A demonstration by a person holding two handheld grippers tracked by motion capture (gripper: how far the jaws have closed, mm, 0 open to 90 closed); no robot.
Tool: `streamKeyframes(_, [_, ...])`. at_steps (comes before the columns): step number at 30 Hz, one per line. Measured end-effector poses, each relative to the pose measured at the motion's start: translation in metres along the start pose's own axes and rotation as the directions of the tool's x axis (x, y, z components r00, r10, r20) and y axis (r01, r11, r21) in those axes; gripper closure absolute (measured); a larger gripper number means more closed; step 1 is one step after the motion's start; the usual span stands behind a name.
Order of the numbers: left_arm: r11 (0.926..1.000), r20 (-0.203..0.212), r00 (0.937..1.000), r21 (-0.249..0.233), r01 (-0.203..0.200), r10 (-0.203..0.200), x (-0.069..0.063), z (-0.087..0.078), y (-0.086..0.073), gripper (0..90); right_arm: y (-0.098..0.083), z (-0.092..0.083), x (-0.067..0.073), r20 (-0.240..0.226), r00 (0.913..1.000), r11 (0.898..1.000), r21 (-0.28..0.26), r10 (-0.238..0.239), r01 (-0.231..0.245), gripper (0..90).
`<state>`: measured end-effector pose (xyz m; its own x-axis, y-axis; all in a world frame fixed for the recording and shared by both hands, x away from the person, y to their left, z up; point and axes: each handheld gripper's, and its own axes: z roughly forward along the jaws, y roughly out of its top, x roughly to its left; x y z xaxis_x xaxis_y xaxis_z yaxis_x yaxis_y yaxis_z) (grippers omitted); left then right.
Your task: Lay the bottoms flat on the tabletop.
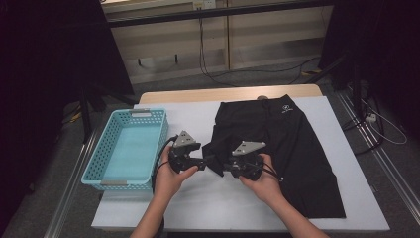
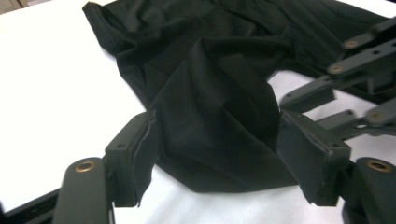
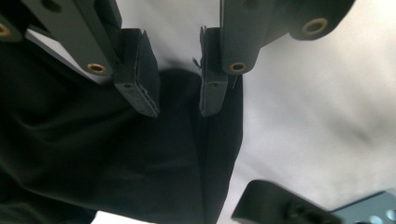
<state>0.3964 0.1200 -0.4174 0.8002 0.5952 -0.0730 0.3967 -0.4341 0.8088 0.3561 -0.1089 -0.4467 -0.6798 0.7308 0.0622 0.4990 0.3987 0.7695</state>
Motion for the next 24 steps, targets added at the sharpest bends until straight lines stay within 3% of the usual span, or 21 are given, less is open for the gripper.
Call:
streamKeyframes(4, [0.9999,-0.009,0.9999,0.006,0.013,-0.013,0.002,-0.001,-0.002,26.9,0.002,0.016,0.003,0.002,0.9996,0.998,0.049,-0.027,0.027,68.0])
streamKeyframes(7, [0.9999,-0.011,0.9999,0.011,0.01,-0.009,0.003,-0.002,-0.003,26.4,0.001,0.019,0.005,0.009,0.9974,0.996,0.059,-0.072,0.071,83.2])
streamKeyframes(9, [0.9997,-0.011,0.9997,0.008,0.021,-0.021,0.003,-0.002,-0.004,26.2,0.002,0.017,0.002,0.0,0.998,0.996,0.066,-0.063,0.063,87.2])
streamKeyframes(13, [0.9995,-0.018,0.9993,0.007,0.032,-0.032,0.005,-0.004,-0.005,25.2,0.001,0.003,-0.004,0.005,0.9973,0.994,0.085,-0.073,0.073,87.7])
streamKeyframes(16, [0.9991,-0.019,0.999,0.001,0.041,-0.041,0.006,-0.005,-0.006,24.5,-0.001,-0.015,-0.008,0.003,0.9981,0.996,0.063,-0.062,0.062,87.5])
streamKeyframes(19, [0.9994,-0.034,0.9989,0.008,0.033,-0.033,0.007,-0.004,-0.006,24.3,-0.007,-0.028,-0.015,0.039,0.9965,0.994,0.079,-0.074,0.071,87.4])
streamKeyframes(24, [0.9988,-0.04,0.9982,0.018,0.045,-0.044,0.008,-0.002,-0.008,24.4,-0.014,-0.038,-0.031,0.081,0.9962,0.995,0.092,-0.034,0.026,87.4])
